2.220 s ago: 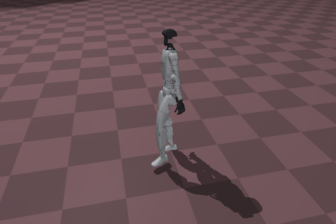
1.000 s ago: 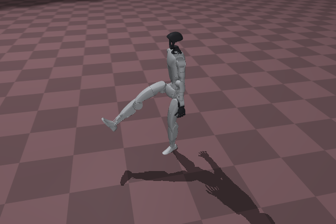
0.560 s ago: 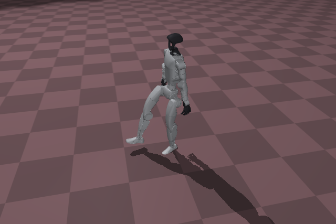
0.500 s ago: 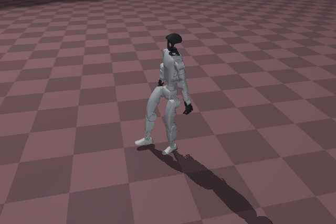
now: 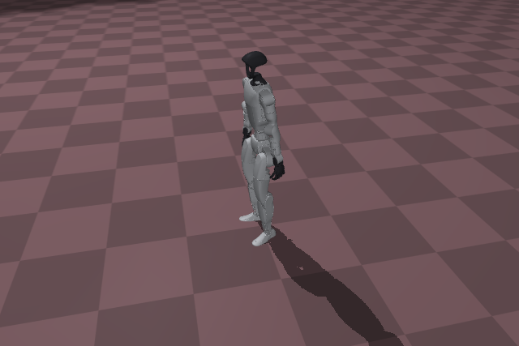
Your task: Upper body actions
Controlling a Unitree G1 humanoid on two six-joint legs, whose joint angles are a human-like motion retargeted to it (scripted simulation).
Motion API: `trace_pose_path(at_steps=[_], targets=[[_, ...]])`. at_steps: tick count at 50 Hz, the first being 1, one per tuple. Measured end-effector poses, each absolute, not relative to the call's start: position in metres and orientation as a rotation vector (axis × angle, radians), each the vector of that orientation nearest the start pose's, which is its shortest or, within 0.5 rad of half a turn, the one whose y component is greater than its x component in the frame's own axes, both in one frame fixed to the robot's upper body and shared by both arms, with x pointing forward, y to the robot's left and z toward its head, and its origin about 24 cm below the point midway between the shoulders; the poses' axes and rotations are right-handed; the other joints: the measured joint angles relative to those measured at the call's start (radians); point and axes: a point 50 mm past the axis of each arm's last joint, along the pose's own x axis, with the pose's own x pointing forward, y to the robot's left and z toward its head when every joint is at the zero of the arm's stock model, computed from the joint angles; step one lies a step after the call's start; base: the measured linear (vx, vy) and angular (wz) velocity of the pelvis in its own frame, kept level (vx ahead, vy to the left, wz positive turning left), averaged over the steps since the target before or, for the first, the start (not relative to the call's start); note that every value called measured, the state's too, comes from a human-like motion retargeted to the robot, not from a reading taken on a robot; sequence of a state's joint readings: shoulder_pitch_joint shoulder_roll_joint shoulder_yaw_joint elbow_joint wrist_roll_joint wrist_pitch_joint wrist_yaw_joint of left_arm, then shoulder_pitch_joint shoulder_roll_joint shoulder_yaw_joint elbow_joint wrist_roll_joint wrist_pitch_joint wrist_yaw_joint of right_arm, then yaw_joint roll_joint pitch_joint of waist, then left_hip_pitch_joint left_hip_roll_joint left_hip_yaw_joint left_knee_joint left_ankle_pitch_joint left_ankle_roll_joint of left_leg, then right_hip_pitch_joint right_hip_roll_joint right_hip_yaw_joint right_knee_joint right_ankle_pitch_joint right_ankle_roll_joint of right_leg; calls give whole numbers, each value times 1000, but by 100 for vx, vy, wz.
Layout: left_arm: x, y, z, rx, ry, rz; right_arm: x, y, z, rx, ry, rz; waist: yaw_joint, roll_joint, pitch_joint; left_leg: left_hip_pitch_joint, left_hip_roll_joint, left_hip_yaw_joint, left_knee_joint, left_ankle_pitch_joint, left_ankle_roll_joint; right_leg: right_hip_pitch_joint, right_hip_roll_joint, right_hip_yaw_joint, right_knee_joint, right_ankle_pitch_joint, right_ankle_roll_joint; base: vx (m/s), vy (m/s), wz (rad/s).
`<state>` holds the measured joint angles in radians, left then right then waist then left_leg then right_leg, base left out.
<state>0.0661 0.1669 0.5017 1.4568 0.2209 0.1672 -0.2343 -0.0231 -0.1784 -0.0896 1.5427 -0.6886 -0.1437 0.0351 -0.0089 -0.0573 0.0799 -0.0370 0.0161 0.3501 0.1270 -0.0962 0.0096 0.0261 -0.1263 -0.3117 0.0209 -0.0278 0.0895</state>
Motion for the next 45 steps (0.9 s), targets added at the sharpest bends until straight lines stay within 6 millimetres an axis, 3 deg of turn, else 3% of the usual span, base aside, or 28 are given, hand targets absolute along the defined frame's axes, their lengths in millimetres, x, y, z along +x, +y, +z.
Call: trace_pose_path(at_steps=[10, 20, 35, 45], targets=[[-22, 212, -175, -218, 1672, 123, 19, -219, -175, -562, 1469, 400, -53, 47, -36, -2, 37, 10, -66, 52, -33, -27, 54, 7, -22, -4, -38, -4, -15, -6], [-35, 201, -175, -274, 1708, 93, 12, -222, -174, -499, 1505, 358, -69, 81, -72, 5, 53, 13, -86, 61, -50, -29, 80, 8, -22, -20, -62, 0, -4, 0], [-37, 200, -175, -297, 1722, 89, 27, -204, -177, -472, 1444, 446, -74, 83, -106, 17, 57, 11, -106, 67, -55, -24, 98, 3, -23, -31, -70, 0, 0, 0], [-33, 200, -175, -274, 1716, 69, 31, -206, -176, -485, 1433, 454, -70, 77, -107, 24, 46, 3, -108, 67, -51, -12, 91, -5, -24, -34, -68, 0, 0, 0]])
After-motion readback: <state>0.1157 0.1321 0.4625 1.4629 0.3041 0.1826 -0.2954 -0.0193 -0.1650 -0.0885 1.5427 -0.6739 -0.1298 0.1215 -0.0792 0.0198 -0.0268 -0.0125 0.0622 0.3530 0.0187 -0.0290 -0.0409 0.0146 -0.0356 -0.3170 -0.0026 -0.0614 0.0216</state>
